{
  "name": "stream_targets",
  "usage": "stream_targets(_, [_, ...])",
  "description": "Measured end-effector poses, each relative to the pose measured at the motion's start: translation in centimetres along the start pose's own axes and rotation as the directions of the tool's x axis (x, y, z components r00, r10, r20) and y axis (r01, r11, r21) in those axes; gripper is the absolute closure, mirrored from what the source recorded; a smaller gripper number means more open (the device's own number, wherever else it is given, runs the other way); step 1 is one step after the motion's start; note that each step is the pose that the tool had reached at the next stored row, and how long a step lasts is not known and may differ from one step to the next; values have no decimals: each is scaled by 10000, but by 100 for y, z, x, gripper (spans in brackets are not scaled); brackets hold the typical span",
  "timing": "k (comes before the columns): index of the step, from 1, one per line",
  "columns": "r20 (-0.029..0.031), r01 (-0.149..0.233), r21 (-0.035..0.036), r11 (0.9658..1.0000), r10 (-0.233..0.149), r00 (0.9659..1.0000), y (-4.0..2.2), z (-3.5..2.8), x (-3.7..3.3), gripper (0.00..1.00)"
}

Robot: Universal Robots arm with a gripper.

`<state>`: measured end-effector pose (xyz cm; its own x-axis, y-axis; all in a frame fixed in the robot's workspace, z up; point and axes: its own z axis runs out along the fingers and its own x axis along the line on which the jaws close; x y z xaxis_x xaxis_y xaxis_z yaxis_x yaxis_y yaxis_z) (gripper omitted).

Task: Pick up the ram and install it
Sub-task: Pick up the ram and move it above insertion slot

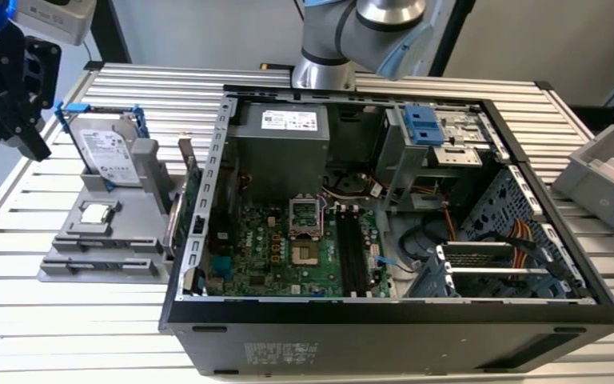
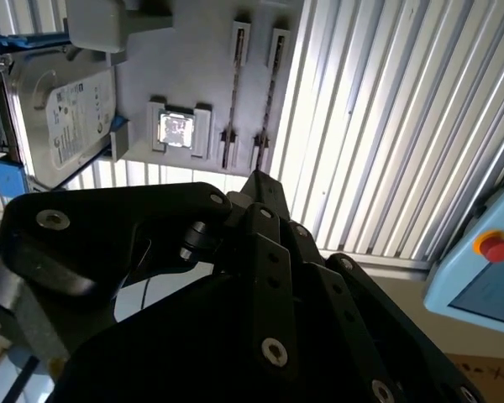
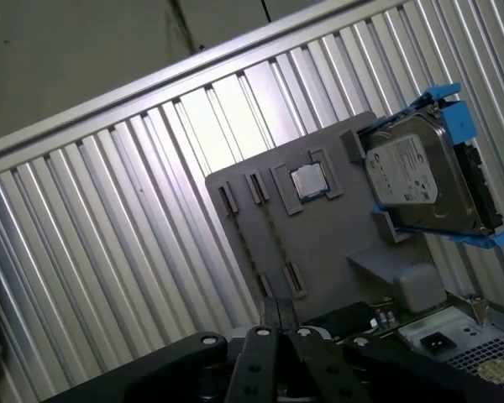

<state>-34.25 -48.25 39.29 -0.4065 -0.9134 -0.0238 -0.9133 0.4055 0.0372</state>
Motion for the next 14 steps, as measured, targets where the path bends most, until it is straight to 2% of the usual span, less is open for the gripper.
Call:
stream_targets(4, [-3, 96, -2, 10000, -96, 10000, 0, 0, 0, 100])
stream_targets(9, [-24, 672, -16, 9977, -672, 9977, 0, 0, 0, 100])
stream_targets(12, [-43, 1207, -31, 9927, -1208, 9927, 0, 1, 0, 100])
stream_targets(14, [-54, 1563, -41, 9877, -1563, 9877, 0, 1, 0, 100])
